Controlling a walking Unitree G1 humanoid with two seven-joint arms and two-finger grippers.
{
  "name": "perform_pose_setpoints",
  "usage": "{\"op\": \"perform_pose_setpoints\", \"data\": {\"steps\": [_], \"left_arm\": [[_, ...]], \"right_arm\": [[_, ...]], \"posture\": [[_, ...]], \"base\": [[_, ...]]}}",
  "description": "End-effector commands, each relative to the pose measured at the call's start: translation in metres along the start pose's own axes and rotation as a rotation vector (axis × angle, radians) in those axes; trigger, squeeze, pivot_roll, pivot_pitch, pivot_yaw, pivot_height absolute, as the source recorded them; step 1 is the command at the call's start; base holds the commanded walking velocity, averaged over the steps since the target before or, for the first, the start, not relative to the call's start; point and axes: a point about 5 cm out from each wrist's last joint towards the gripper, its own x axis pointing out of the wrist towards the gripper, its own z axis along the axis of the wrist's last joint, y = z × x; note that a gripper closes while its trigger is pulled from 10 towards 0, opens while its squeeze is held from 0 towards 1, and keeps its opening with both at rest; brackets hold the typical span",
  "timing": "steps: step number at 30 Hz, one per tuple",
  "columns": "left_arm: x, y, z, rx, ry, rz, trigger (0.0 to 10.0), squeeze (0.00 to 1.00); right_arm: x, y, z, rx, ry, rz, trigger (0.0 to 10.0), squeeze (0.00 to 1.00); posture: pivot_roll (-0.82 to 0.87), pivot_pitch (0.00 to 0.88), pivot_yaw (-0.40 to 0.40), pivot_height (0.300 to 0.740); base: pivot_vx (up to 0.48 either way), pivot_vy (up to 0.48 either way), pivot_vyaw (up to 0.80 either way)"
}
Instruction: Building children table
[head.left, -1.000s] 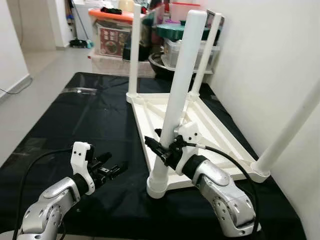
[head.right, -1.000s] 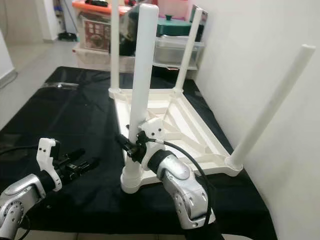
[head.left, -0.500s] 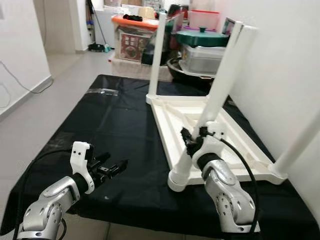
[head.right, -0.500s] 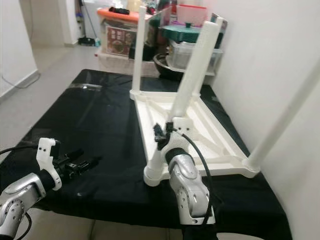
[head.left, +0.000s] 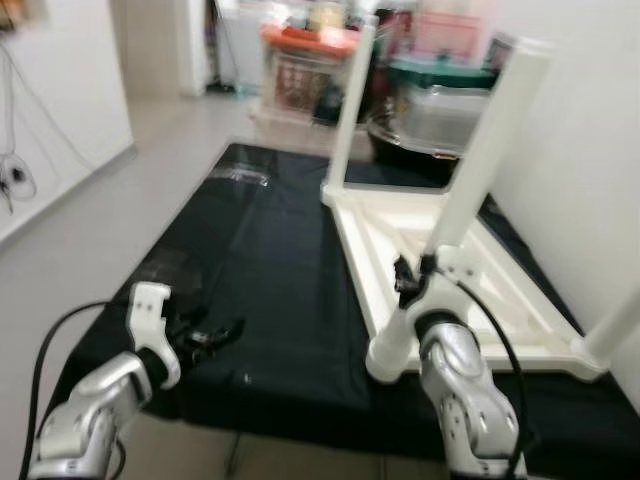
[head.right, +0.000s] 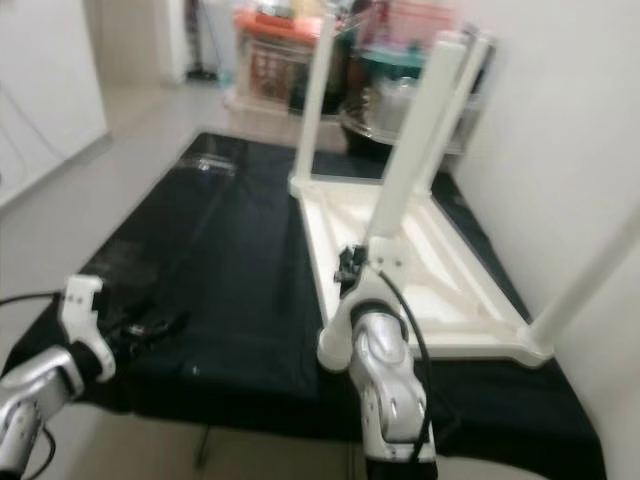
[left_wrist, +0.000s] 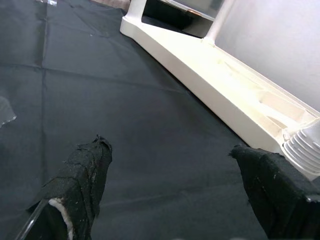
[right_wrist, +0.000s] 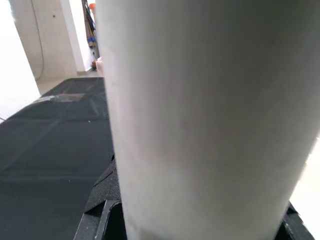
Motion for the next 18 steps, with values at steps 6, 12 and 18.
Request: {"op": "perform_pose_setpoints", "data": {"steps": [6, 12, 18], "left_arm": [[0.006, -0.004, 0.001, 0.010, 0.000, -0.009, 10.0, 0.00], [0.009, -0.004, 0.004, 0.007, -0.009, -0.017, 10.0, 0.00], [0.011, -0.005, 0.006, 0.003, -0.023, -0.031, 10.0, 0.00]], "right_arm": [[-0.002, -0.001, -0.017, 0.027, 0.072, 0.080, 0.0, 0.00], [0.003, 0.016, 0.034, 0.079, -0.076, 0.479, 0.0, 0.00], [-0.014, 0.027, 0.076, 0.021, -0.193, 0.935, 0.0, 0.00]], "posture": [[0.09, 0.000, -0.086, 0.740], [0.09, 0.000, -0.083, 0.740], [0.09, 0.000, -0.085, 0.740]], "base": [[0.000, 0.000, 0.00], [0.000, 0.000, 0.00], [0.000, 0.000, 0.00]]}}
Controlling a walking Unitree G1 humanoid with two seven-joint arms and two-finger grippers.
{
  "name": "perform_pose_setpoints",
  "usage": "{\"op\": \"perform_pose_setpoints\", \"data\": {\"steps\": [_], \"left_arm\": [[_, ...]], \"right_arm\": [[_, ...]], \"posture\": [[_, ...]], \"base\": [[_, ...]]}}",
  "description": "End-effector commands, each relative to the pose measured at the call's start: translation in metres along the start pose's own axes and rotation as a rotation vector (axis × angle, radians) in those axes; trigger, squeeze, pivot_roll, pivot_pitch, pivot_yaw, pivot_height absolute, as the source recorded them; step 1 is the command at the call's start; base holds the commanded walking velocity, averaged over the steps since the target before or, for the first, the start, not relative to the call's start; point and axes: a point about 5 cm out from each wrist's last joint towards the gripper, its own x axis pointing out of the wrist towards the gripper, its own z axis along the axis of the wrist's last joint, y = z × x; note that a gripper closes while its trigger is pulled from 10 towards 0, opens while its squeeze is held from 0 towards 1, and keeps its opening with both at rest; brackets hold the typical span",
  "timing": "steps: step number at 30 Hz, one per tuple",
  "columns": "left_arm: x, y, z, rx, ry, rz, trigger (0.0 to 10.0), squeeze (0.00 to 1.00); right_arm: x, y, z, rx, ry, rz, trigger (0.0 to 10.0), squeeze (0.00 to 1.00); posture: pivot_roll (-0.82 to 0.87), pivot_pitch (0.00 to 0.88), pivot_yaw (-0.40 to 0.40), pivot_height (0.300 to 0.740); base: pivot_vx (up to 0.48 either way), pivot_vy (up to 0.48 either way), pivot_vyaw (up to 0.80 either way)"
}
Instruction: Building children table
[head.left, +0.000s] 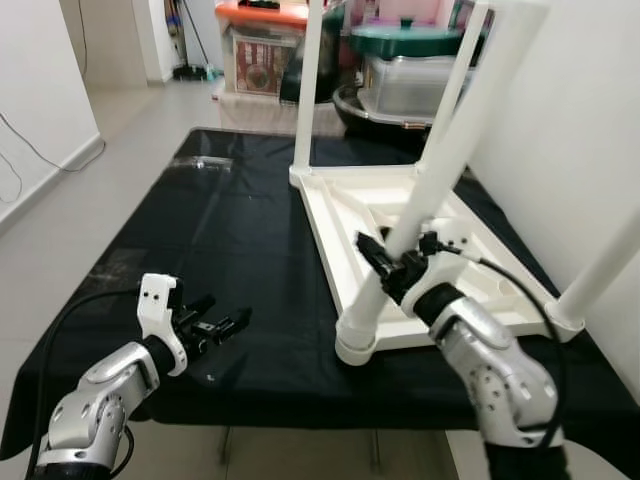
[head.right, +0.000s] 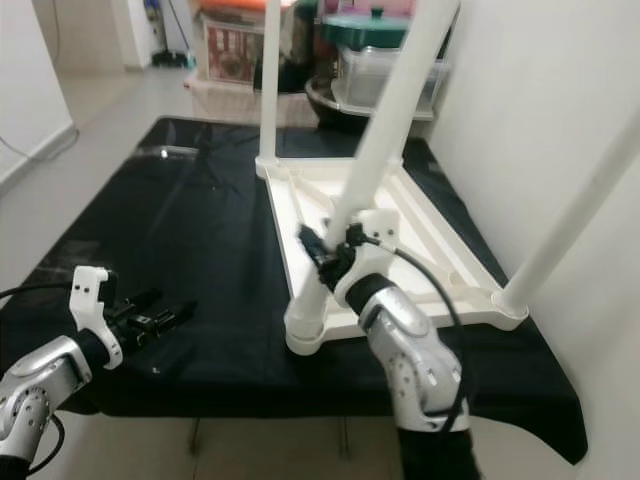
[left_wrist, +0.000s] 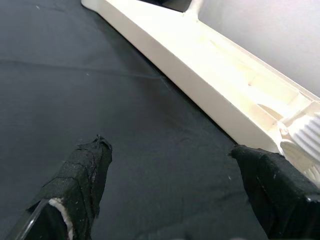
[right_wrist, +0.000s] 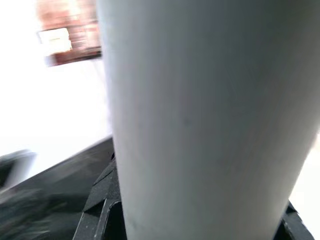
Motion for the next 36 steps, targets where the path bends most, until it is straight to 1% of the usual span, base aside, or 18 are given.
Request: {"op": "perform_pose_setpoints", "data": {"steps": [1, 4, 5, 7, 8, 9, 11, 12, 13, 14, 15, 16, 17, 18, 25, 30, 35, 36], "left_arm": [[0.004, -0.002, 0.001, 0.000, -0.004, -0.014, 10.0, 0.00], [0.005, -0.004, 0.002, -0.003, -0.013, -0.026, 10.0, 0.00], [0.006, -0.008, 0.006, -0.018, -0.031, -0.062, 10.0, 0.00], [0.009, -0.024, 0.013, -0.051, -0.058, -0.200, 10.0, 0.00], [0.009, -0.024, 0.013, -0.051, -0.058, -0.200, 10.0, 0.00], [0.009, -0.034, 0.015, -0.056, -0.061, -0.272, 10.0, 0.00], [0.009, -0.034, 0.015, -0.056, -0.061, -0.272, 10.0, 0.00], [0.007, -0.049, 0.017, -0.054, -0.049, -0.389, 10.0, 0.00], [0.007, -0.049, 0.017, -0.054, -0.049, -0.389, 10.0, 0.00], [0.004, -0.057, 0.017, -0.045, -0.029, -0.464, 10.0, 0.00], [0.004, -0.057, 0.017, -0.045, -0.029, -0.464, 10.0, 0.00], [0.001, -0.065, 0.018, -0.045, -0.011, -0.545, 10.0, 0.00], [0.001, -0.065, 0.018, -0.045, -0.011, -0.545, 10.0, 0.00], [-0.004, -0.072, 0.019, -0.035, 0.018, -0.643, 10.0, 0.00], [-0.008, -0.079, 0.013, 0.011, 0.085, -0.720, 10.0, 0.00], [-0.005, -0.077, 0.012, 0.042, 0.114, -0.731, 10.0, 0.00], [-0.004, -0.074, 0.009, 0.100, 0.175, -0.754, 10.0, 0.00], [-0.002, -0.073, 0.008, 0.130, 0.198, -0.769, 10.0, 0.00]], "right_arm": [[0.001, 0.009, 0.020, -0.027, -0.062, 0.155, 0.0, 0.00], [0.002, 0.009, 0.024, -0.042, -0.069, 0.201, 0.0, 0.00], [0.005, 0.010, 0.030, -0.033, -0.083, 0.265, 0.0, 0.00], [0.011, 0.015, 0.037, -0.010, -0.086, 0.410, 0.0, 0.00], [0.011, 0.015, 0.037, -0.010, -0.086, 0.410, 0.0, 0.00], [0.014, 0.016, 0.038, -0.005, -0.075, 0.467, 0.0, 0.00], [0.014, 0.016, 0.038, -0.005, -0.075, 0.467, 0.0, 0.00], [0.018, 0.015, 0.035, 0.007, -0.043, 0.525, 0.0, 0.00], [0.018, 0.015, 0.035, 0.007, -0.043, 0.525, 0.0, 0.00], [0.020, 0.013, 0.032, 0.018, -0.022, 0.544, 0.0, 0.00], [0.020, 0.013, 0.032, 0.018, -0.022, 0.544, 0.0, 0.00], [0.023, 0.013, 0.028, 0.032, 0.000, 0.567, 0.0, 0.00], [0.023, 0.013, 0.028, 0.032, 0.000, 0.567, 0.0, 0.00], [0.025, 0.014, 0.023, 0.051, 0.028, 0.608, 0.0, 0.00], [0.027, 0.018, 0.017, 0.088, 0.054, 0.672, 0.0, 0.00], [0.027, 0.031, 0.020, 0.123, 0.045, 0.759, 0.0, 0.00], [0.030, 0.043, 0.023, 0.153, 0.035, 0.816, 0.0, 0.00], [0.032, 0.049, 0.024, 0.169, 0.029, 0.840, 0.0, 0.00]], "posture": [[0.09, 0.000, -0.086, 0.740], [0.09, 0.000, -0.086, 0.740], [0.09, 0.000, -0.089, 0.740], [0.10, 0.000, -0.089, 0.740], [0.10, 0.000, -0.089, 0.740], [0.10, 0.000, -0.088, 0.740], [0.10, 0.000, -0.088, 0.740], [0.10, 0.000, -0.089, 0.740], [0.10, 0.000, -0.089, 0.740], [0.11, 0.000, -0.094, 0.740], [0.11, 0.000, -0.094, 0.740], [0.11, 0.000, -0.097, 0.740], [0.11, 0.000, -0.097, 0.740], [0.11, 0.000, -0.095, 0.740], [0.10, 0.000, -0.092, 0.740], [0.10, 0.000, -0.090, 0.740], [0.10, 0.000, -0.085, 0.740], [0.09, 0.000, -0.083, 0.740]], "base": [[0.000, 0.000, 0.00], [0.000, 0.000, 0.00], [0.000, 0.000, 0.00], [0.000, 0.000, 0.00], [0.000, 0.000, 0.00], [0.000, 0.000, 0.00], [0.000, 0.000, 0.00], [0.000, 0.000, 0.00], [0.000, 0.000, 0.00], [0.000, 0.000, 0.00], [0.000, 0.000, 0.00], [0.000, 0.000, 0.00], [0.000, 0.000, 0.00], [0.000, 0.000, 0.00], [0.000, 0.000, 0.00], [0.000, 0.000, 0.00], [0.000, 0.000, 0.00], [0.000, 0.000, 0.00]]}}
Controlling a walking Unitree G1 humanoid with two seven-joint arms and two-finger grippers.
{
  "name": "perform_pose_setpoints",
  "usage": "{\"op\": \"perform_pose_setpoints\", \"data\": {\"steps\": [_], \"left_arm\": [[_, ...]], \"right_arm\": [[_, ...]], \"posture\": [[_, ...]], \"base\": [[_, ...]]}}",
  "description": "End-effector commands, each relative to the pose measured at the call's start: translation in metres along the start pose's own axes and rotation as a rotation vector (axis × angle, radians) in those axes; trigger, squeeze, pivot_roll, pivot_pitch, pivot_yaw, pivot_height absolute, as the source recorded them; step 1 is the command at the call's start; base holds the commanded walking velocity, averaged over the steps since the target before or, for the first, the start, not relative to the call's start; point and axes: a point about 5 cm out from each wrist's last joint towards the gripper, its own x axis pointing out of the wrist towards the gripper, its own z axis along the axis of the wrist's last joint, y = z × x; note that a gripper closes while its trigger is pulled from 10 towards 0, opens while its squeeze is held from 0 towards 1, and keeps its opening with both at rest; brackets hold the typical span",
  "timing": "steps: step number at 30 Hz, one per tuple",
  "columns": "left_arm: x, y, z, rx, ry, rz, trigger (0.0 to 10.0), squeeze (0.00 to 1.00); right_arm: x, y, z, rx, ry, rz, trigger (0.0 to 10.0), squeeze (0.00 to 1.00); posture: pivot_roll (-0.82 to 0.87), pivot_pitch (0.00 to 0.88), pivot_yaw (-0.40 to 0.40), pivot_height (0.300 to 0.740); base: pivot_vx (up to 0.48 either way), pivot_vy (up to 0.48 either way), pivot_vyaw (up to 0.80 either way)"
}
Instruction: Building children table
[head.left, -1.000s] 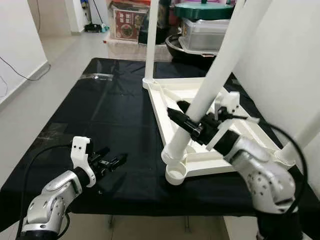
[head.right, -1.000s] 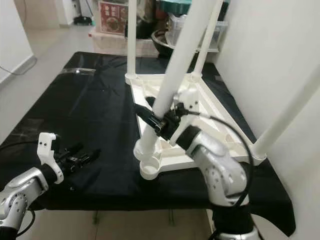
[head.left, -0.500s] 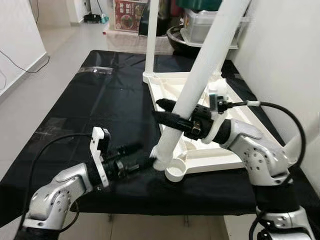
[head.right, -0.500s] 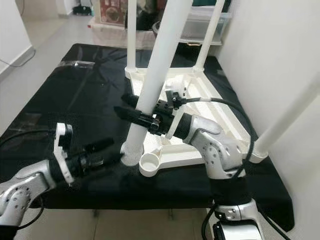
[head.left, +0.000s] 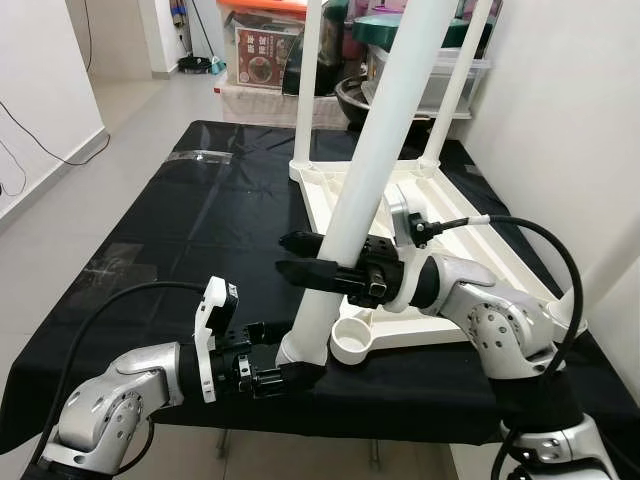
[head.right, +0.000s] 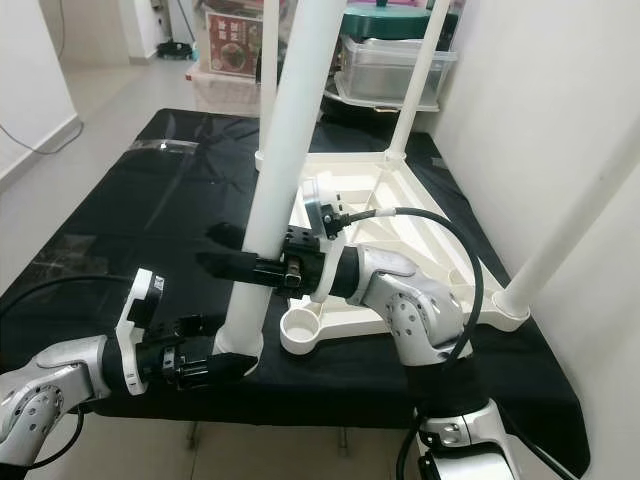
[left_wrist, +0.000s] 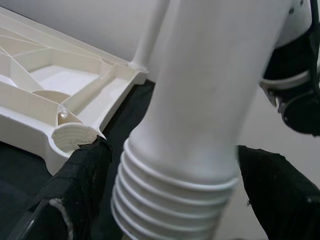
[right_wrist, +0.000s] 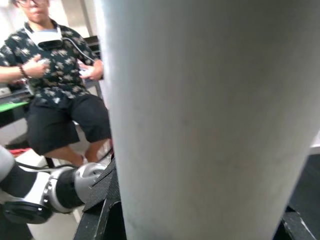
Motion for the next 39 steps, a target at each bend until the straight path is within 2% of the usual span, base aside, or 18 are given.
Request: {"op": "perform_pose_setpoints", "data": {"steps": [1, 6, 7, 8, 9, 22, 23, 24, 25, 26, 28, 31, 32, 33, 35, 36, 39], "left_arm": [[0.001, 0.002, -0.001, 0.028, 0.043, -0.014, 10.0, 0.00], [0.005, 0.003, 0.000, 0.052, 0.060, -0.041, 10.0, 0.00], [0.006, 0.002, 0.000, 0.055, 0.059, -0.047, 4.7, 0.00], [0.008, 0.002, 0.000, 0.062, 0.060, -0.055, 4.7, 0.00], [0.010, 0.001, -0.001, 0.076, 0.065, -0.068, 0.0, 0.00], [0.011, -0.001, 0.003, 0.118, 0.057, -0.092, 0.0, 0.00], [0.011, 0.000, 0.003, 0.138, 0.060, -0.065, 0.0, 0.00], [0.011, 0.000, 0.003, 0.138, 0.060, -0.065, 0.0, 0.00], [0.011, 0.000, 0.003, 0.141, 0.060, -0.053, 5.6, 0.00], [0.011, 0.000, 0.003, 0.144, 0.060, -0.044, 10.0, 0.00], [0.012, 0.001, 0.003, 0.145, 0.060, -0.040, 10.0, 0.00], [0.011, 0.006, 0.006, 0.156, 0.031, 0.017, 10.0, 0.00], [0.011, 0.006, 0.006, 0.156, 0.031, 0.017, 10.0, 0.00], [0.010, 0.009, 0.008, 0.161, 0.020, 0.051, 10.0, 0.00], [0.010, 0.016, 0.008, 0.170, 0.018, 0.132, 10.0, 0.00], [0.010, 0.020, 0.007, 0.180, 0.020, 0.175, 10.0, 0.00], [0.010, 0.022, 0.006, 0.183, 0.020, 0.199, 10.0, 0.00]], "right_arm": [[0.009, 0.006, 0.005, -0.004, -0.005, 0.054, 0.0, 0.00], [0.019, 0.010, 0.003, 0.013, -0.018, 0.072, 0.0, 0.00], [0.020, 0.010, 0.002, 0.019, -0.021, 0.073, 0.0, 0.00], [0.022, 0.011, 0.001, 0.027, -0.024, 0.072, 0.0, 0.00], [0.024, 0.011, -0.002, 0.039, -0.026, 0.068, 0.0, 0.00], [0.025, 0.009, -0.009, 0.074, -0.033, 0.000, 0.0, 0.00], [0.024, -0.003, -0.013, 0.069, 0.001, -0.124, 10.0, 0.00], [0.024, -0.003, -0.013, 0.069, 0.001, -0.124, 10.0, 0.00], [0.022, -0.007, -0.013, 0.080, -0.011, -0.163, 10.0, 1.00], [0.021, -0.010, -0.012, 0.080, -0.023, -0.195, 10.0, 1.00], [0.020, -0.012, -0.011, 0.082, -0.035, -0.207, 10.0, 1.00], [0.014, -0.023, -0.007, 0.066, -0.076, -0.372, 10.0, 1.00], [0.014, -0.023, -0.007, 0.066, -0.076, -0.372, 10.0, 1.00], [0.010, -0.029, -0.005, 0.052, -0.085, -0.464, 10.0, 0.02], [0.003, -0.036, -0.003, 0.044, -0.124, -0.613, 10.0, 0.00], [-0.001, -0.038, -0.004, 0.069, -0.140, -0.672, 10.0, 0.00], [-0.002, -0.039, -0.005, 0.091, -0.151, -0.698, 10.0, 0.00]], "posture": [[0.09, 0.000, -0.083, 0.740], [0.09, 0.000, -0.081, 0.740], [0.08, 0.000, -0.082, 0.740], [0.09, 0.000, -0.084, 0.740], [0.09, 0.000, -0.084, 0.740], [0.09, 0.000, -0.092, 0.740], [0.09, 0.000, -0.092, 0.740], [0.09, 0.000, -0.092, 0.740], [0.09, 0.000, -0.092, 0.740], [0.09, 0.000, -0.092, 0.740], [0.09, 0.000, -0.096, 0.740], [0.09, 0.000, -0.096, 0.740], [0.09, 0.000, -0.096, 0.740], [0.09, 0.000, -0.095, 0.740], [0.09, 0.000, -0.094, 0.740], [0.08, 0.000, -0.093, 0.740], [0.08, 0.000, -0.093, 0.740]], "base": [[0.000, 0.000, 0.00], [0.000, 0.000, 0.00], [0.000, 0.000, 0.00], [0.000, 0.000, 0.00], [0.000, 0.000, 0.00], [0.000, 0.000, 0.00], [0.000, 0.000, 0.00], [0.000, 0.000, 0.00], [0.000, 0.000, 0.00], [0.000, 0.000, 0.00], [0.000, 0.000, 0.00], [0.000, 0.000, 0.00], [0.000, 0.000, 0.00], [0.000, 0.000, 0.00], [0.000, 0.000, 0.00], [0.000, 0.000, 0.00], [0.000, 0.000, 0.00]]}}
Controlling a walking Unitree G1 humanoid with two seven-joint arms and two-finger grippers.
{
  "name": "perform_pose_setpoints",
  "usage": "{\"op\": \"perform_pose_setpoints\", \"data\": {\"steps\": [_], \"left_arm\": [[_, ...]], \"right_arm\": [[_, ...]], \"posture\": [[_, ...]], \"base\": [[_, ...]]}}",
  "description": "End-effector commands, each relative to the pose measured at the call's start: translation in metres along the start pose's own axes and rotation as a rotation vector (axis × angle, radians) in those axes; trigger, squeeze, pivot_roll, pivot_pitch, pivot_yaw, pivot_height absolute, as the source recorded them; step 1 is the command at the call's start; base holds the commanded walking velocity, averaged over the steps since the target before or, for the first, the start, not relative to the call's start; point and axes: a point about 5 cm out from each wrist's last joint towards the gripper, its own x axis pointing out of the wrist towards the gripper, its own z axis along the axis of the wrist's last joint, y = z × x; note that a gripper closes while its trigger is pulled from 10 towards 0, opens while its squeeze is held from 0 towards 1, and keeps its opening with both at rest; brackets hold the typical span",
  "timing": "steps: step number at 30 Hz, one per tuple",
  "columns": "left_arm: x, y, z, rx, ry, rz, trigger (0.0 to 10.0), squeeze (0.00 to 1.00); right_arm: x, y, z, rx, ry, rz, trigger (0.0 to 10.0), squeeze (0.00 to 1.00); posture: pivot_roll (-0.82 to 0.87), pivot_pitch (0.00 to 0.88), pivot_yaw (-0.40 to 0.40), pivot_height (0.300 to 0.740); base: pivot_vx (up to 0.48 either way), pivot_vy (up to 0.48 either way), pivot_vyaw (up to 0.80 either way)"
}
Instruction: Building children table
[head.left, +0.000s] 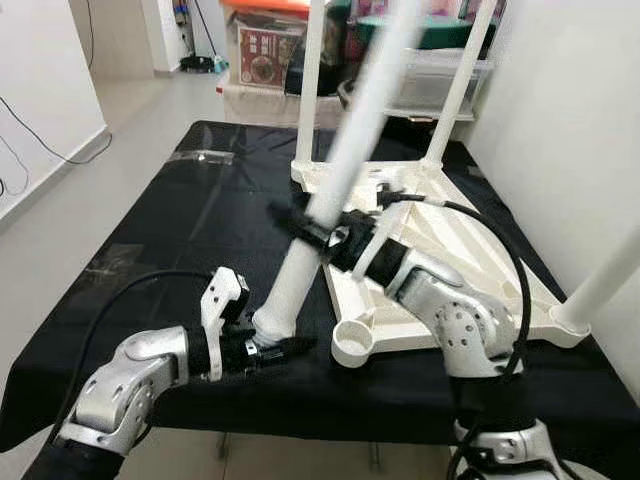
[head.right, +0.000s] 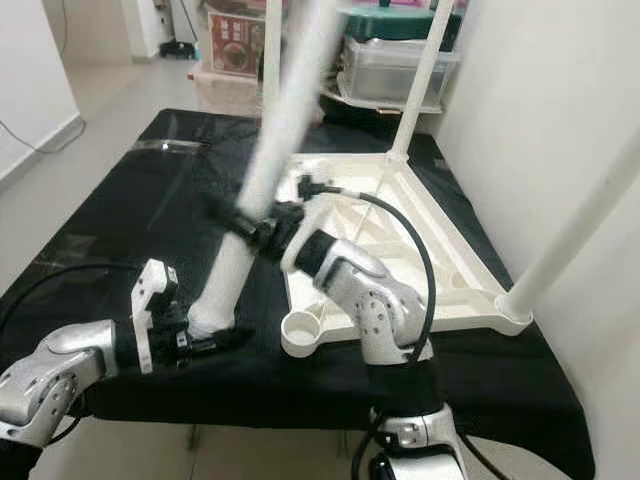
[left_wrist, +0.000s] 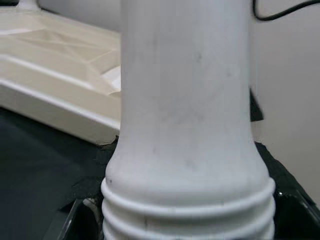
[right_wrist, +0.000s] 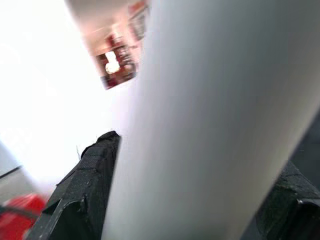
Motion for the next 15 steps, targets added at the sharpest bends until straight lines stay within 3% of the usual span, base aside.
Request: {"op": "perform_pose_setpoints", "data": {"steps": [1, 6, 11, 12, 14, 15], "left_arm": [[0.006, -0.001, 0.000, 0.036, -0.007, 0.012, 10.0, 0.00], [0.009, 0.008, -0.010, 0.106, 0.065, 0.092, 10.0, 0.00], [0.014, 0.013, -0.006, 0.130, 0.057, 0.119, 10.0, 0.00], [0.016, 0.014, -0.004, 0.136, 0.048, 0.126, 10.0, 0.00], [0.016, 0.014, -0.004, 0.136, 0.048, 0.126, 10.0, 0.00], [0.018, 0.013, -0.005, 0.137, 0.046, 0.121, 10.0, 0.00]], "right_arm": [[-0.004, -0.005, -0.004, 0.049, 0.006, -0.070, 10.0, 0.00], [-0.011, 0.005, -0.028, 0.147, 0.063, -0.110, 10.0, 0.00], [-0.010, 0.009, -0.040, 0.237, 0.072, -0.154, 10.0, 0.00], [-0.008, 0.018, -0.044, 0.283, 0.062, -0.131, 3.6, 0.00], [-0.008, 0.018, -0.044, 0.283, 0.062, -0.131, 3.6, 0.00], [-0.007, 0.024, -0.046, 0.303, 0.055, -0.126, 1.5, 0.00]], "posture": [[0.08, 0.000, -0.092, 0.740], [0.08, 0.000, -0.088, 0.740], [0.08, 0.000, -0.091, 0.740], [0.08, 0.000, -0.090, 0.740], [0.08, 0.000, -0.090, 0.740], [0.08, 0.000, -0.090, 0.740]], "base": [[0.000, 0.000, 0.00], [0.000, 0.000, 0.00], [0.000, 0.000, 0.00], [0.000, 0.000, 0.00], [0.000, 0.000, 0.00], [0.000, 0.000, 0.00]]}}
